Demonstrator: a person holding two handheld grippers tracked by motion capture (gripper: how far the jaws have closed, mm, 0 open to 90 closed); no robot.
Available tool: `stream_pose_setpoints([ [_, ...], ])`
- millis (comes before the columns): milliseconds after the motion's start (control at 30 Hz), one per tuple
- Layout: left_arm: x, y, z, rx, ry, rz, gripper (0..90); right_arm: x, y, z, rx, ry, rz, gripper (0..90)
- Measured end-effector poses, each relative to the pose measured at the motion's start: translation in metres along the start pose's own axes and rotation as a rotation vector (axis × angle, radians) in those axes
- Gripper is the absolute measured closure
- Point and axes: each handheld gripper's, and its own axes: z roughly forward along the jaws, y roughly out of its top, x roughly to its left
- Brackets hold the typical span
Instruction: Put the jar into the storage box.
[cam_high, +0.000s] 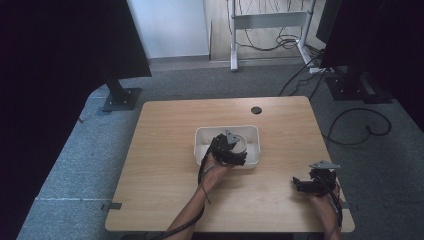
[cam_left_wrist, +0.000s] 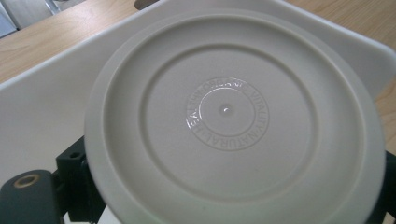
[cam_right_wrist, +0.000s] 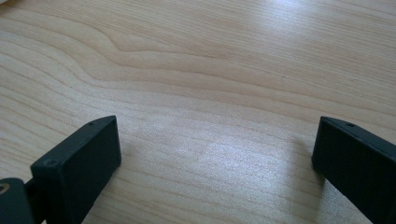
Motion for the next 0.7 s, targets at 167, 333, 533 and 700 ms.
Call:
stream_pose_setpoints([
  [167, -0.001, -0.001, 0.007, 0.008, 0.005, -0.006, 9.9, 0.0, 0.0, 0.0, 0.0, 0.0, 0.0, 0.9],
  [333, -0.002, -0.003, 0.014, 0.018, 0.016, -0.007, 9.9, 0.0, 0.0, 0.0, 0.0, 0.0, 0.0, 0.9],
  [533, -0.002, -0.004, 0.018, 0.024, 0.032, -0.011, 9.9, 0.0, 0.0, 0.0, 0.0, 0.0, 0.0, 0.9],
  [700, -0.005, -0.004, 0.02, 0.04, 0.039, 0.005, 9.9, 0.0, 0.0, 0.0, 0.0, 0.0, 0.0, 0.9],
])
